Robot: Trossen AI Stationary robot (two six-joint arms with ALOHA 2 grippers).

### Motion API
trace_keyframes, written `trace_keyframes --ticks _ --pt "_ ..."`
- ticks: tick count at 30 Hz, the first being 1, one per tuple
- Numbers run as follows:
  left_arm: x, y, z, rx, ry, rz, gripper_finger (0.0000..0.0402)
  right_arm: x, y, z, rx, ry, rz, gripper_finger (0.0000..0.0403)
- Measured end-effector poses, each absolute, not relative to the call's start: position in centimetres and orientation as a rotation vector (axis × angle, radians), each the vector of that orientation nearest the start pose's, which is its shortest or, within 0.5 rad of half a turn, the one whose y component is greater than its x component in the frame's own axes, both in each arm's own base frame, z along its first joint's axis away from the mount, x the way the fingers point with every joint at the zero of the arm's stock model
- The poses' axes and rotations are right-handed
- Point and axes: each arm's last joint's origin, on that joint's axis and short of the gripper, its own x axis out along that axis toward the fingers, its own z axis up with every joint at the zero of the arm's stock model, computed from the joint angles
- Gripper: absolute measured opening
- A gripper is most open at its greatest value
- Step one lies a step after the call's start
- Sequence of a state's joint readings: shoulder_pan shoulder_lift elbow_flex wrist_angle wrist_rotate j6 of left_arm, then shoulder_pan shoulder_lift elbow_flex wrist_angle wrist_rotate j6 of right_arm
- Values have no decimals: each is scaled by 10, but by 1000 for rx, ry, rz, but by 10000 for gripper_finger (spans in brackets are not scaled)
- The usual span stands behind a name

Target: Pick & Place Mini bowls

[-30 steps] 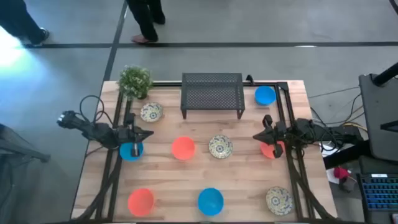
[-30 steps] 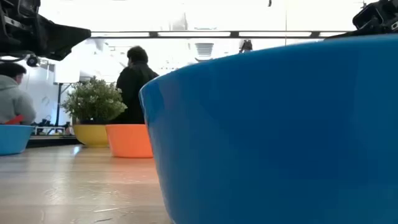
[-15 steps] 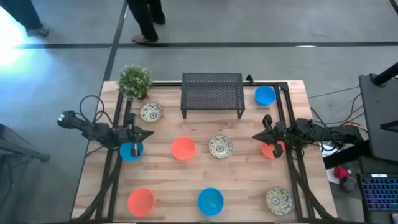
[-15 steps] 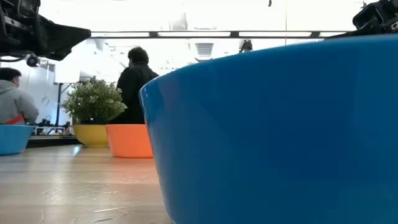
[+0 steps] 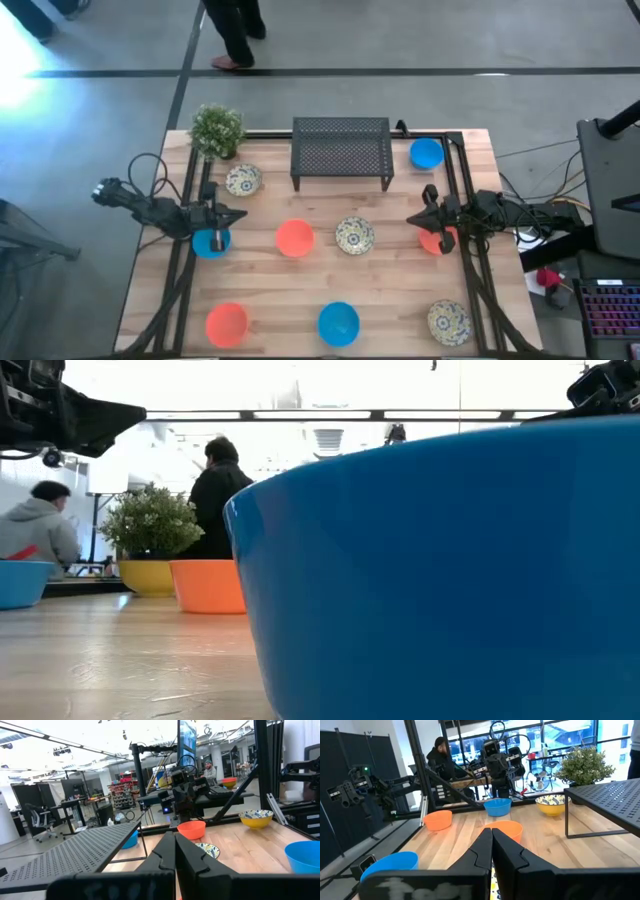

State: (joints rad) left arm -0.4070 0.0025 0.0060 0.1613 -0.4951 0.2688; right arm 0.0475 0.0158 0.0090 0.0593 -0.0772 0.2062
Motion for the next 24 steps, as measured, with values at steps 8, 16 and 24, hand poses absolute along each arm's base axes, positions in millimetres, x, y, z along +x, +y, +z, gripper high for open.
trace_keyframes --ticks 8,16,24 --pt "91 -24 180 196 -135 107 0 98 7 171 205 -40 130 8" --pt "91 -24 180 196 -136 107 0 98 7 172 205 -44 130 8" --pt "91 -24 180 196 -136 108 0 96 6 184 185 -173 115 8"
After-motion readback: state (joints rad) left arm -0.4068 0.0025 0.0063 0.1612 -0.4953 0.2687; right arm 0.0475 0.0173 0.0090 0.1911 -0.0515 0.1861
